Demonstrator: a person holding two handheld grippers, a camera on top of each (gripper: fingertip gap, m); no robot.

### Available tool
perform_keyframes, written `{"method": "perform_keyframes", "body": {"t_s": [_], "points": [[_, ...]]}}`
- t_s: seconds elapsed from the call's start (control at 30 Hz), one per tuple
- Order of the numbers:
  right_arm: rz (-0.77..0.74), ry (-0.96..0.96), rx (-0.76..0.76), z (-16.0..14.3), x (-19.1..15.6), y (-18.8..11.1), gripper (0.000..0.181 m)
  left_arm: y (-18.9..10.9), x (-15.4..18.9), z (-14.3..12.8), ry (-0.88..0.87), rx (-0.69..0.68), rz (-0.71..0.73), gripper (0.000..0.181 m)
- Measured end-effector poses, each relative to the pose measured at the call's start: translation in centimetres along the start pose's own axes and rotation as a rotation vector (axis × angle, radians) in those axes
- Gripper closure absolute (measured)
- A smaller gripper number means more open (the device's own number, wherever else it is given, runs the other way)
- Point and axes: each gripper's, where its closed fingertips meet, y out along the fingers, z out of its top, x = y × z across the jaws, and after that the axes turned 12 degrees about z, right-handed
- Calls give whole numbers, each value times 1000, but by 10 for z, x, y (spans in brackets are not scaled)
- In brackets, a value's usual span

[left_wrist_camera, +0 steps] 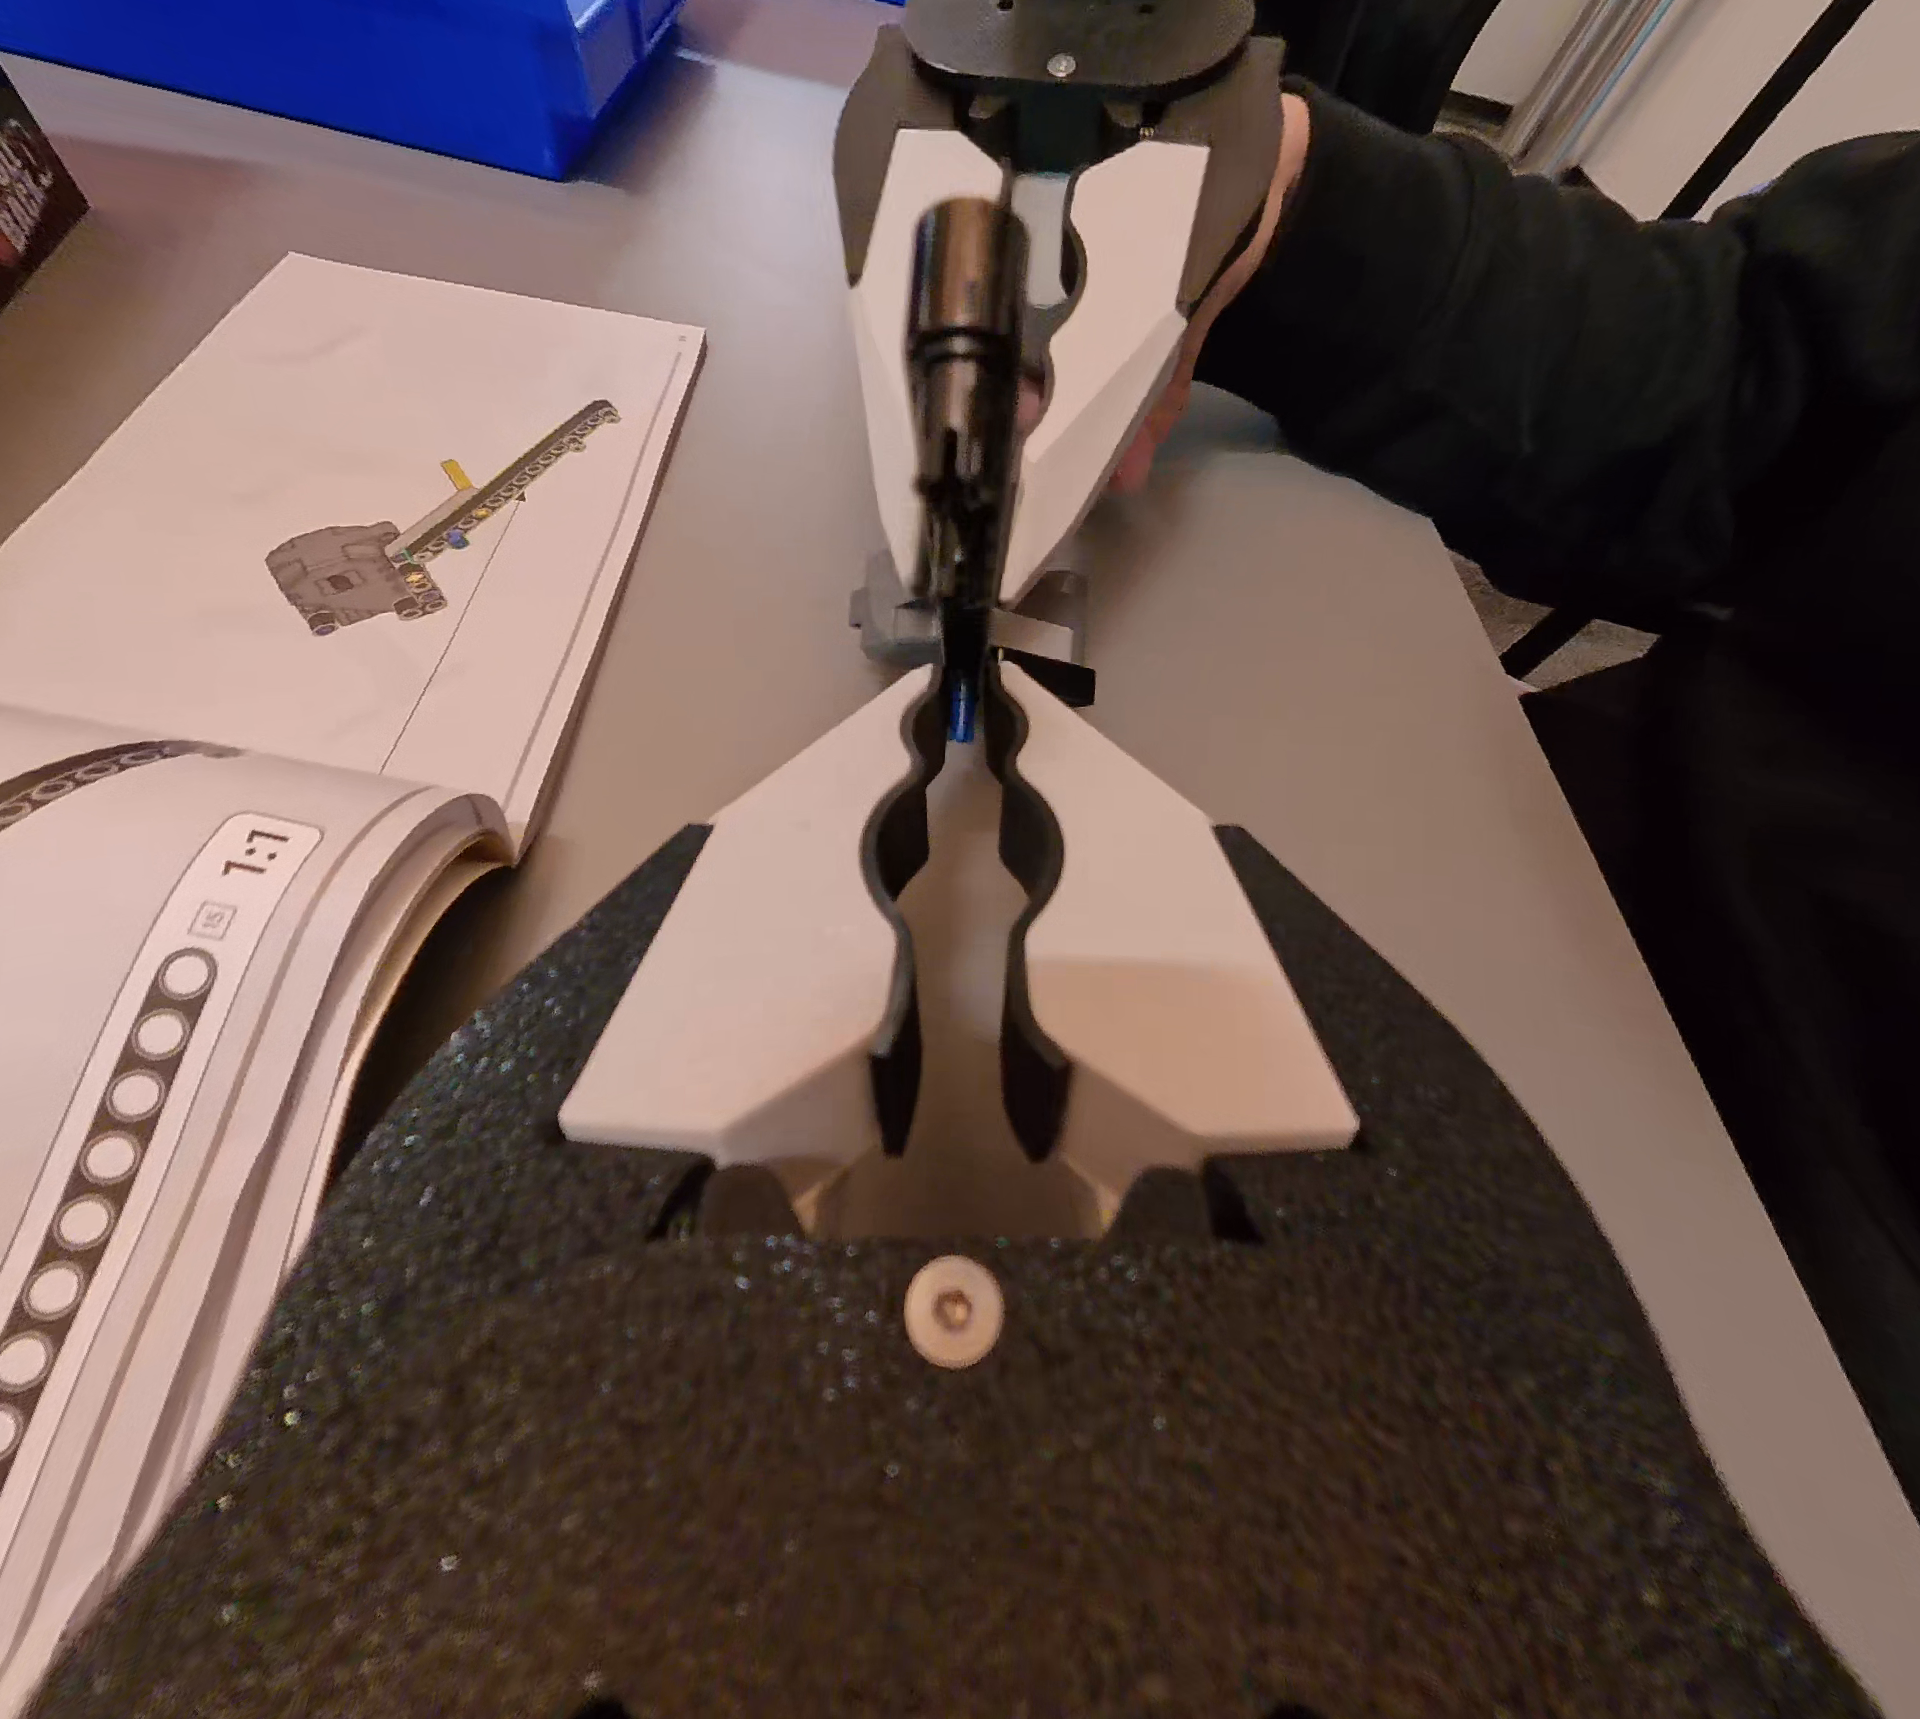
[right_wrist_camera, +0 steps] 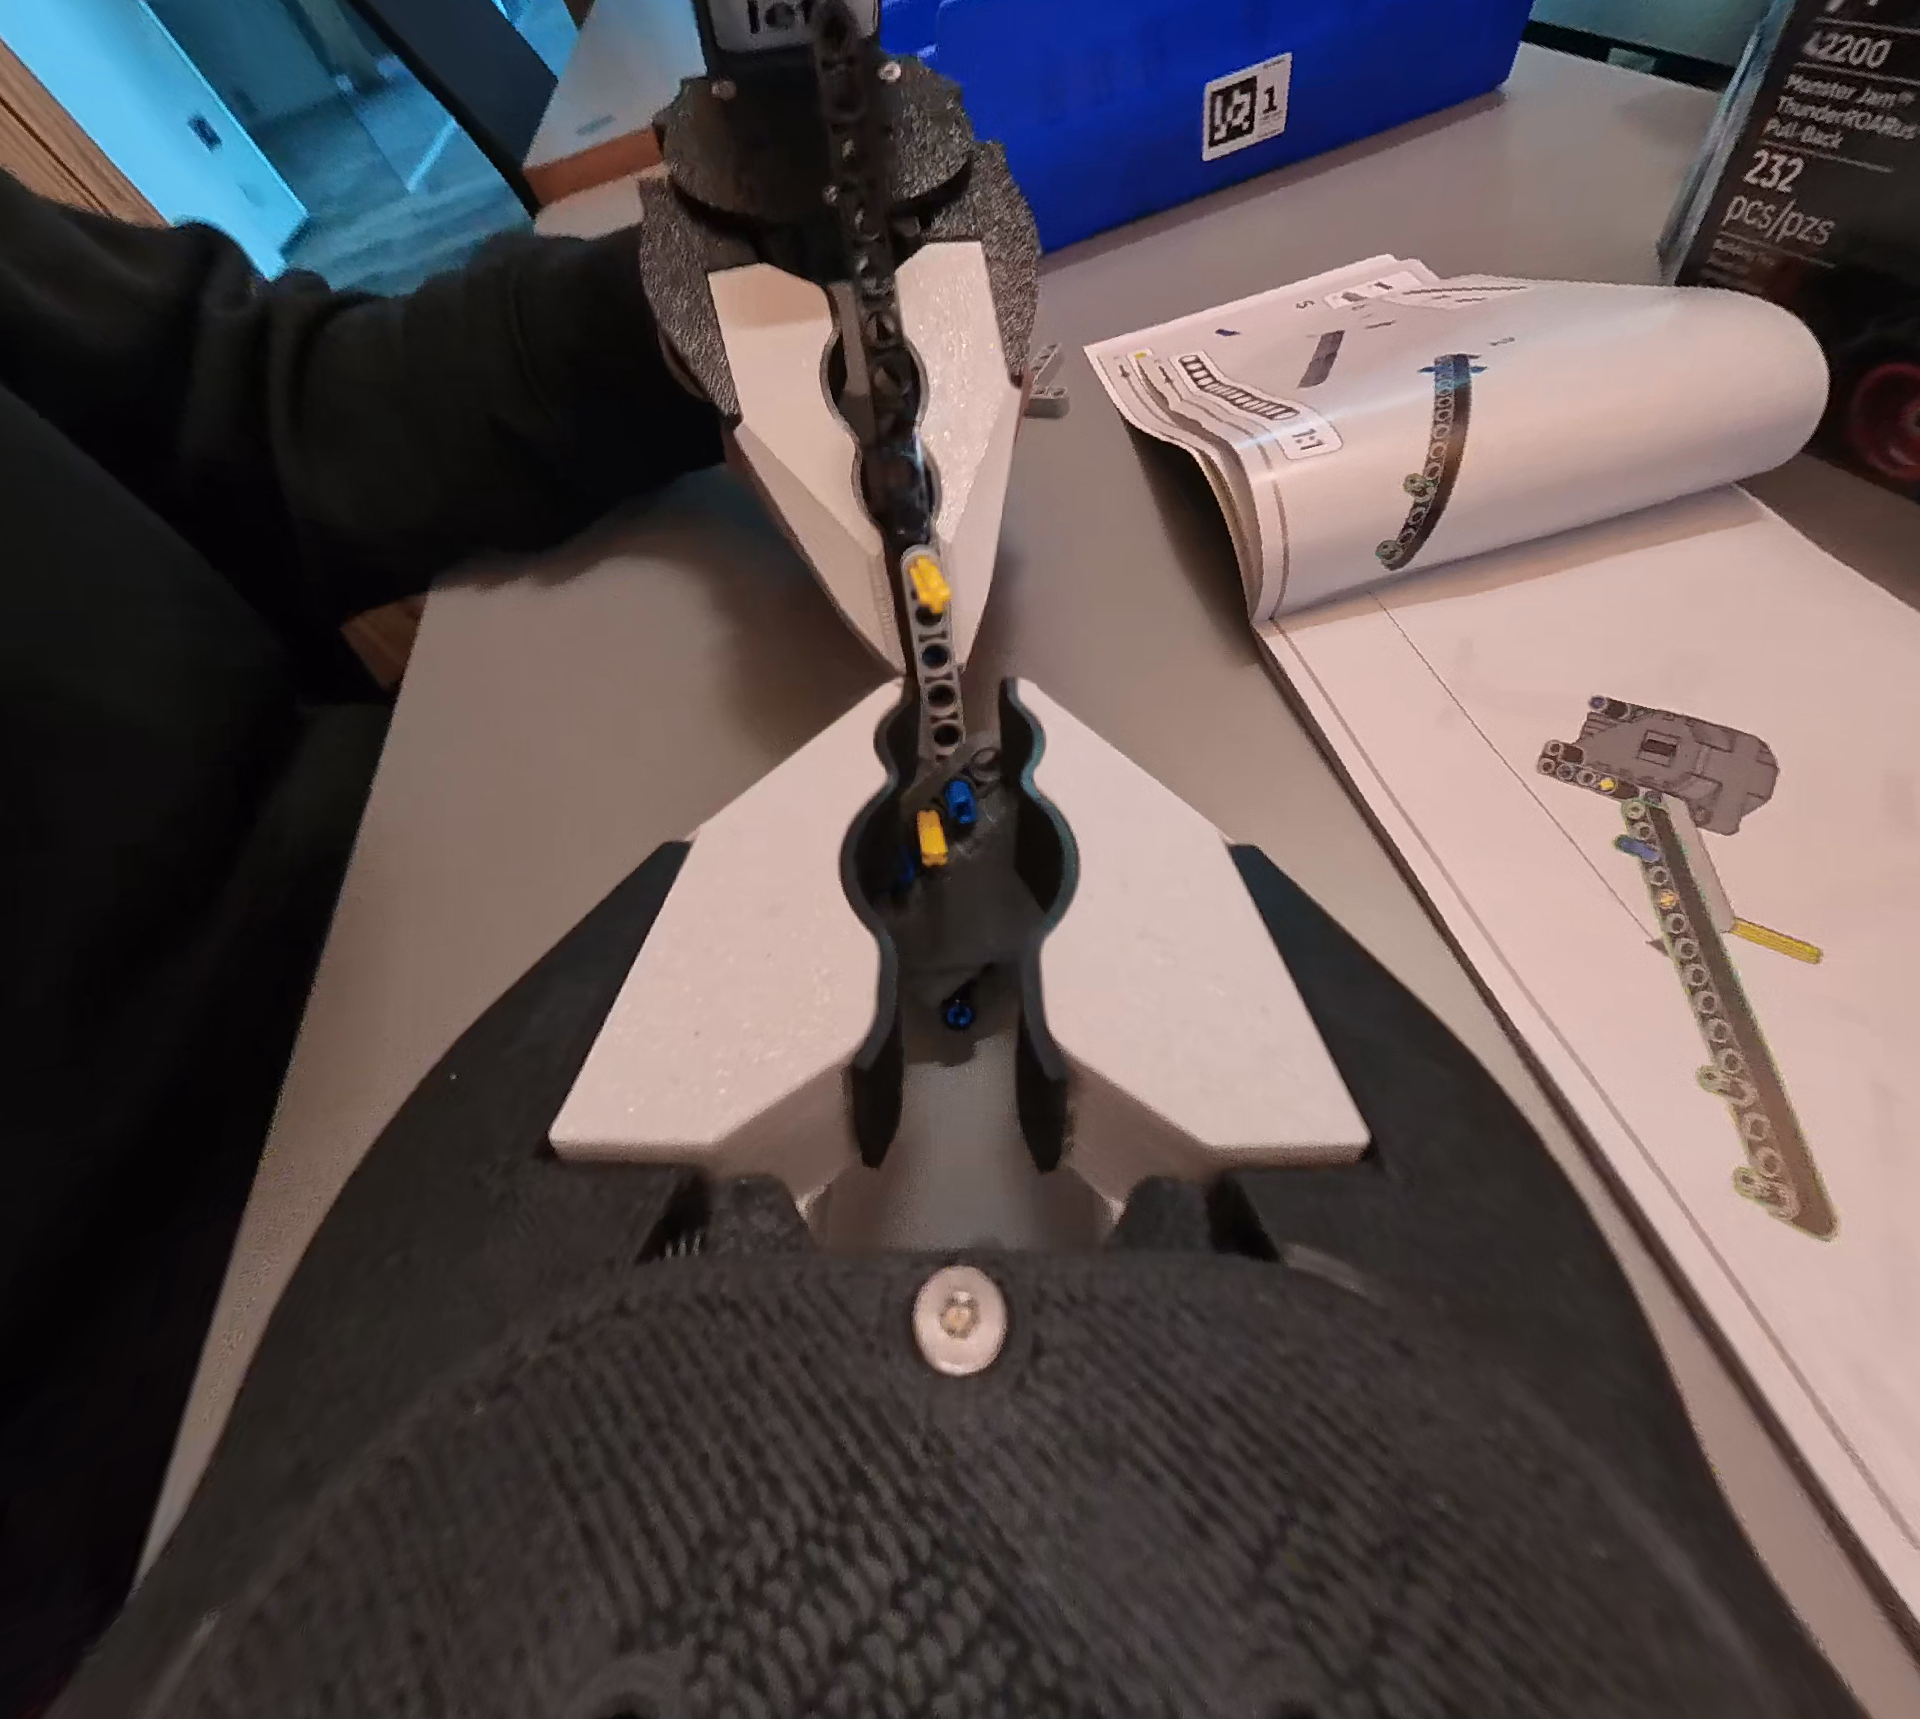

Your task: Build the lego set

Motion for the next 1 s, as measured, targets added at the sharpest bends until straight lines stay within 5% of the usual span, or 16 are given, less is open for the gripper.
{"method": "perform_keyframes", "body": {"t_s": [0.03,0.33,0.57,1.0], "points": [[8,-14,-10,-1,-2,1,171,0,-1,1,-6,2,2,177],[-1,-43,-21,-1,-1,2,175,0,-2,5,-14,30,5,177],[70,20,200,27,-8,-3,176,-15,-1,33,-54,209,-13,173],[105,65,317,39,-12,-2,176,-23,-4,33,-61,212,-7,170]]}}
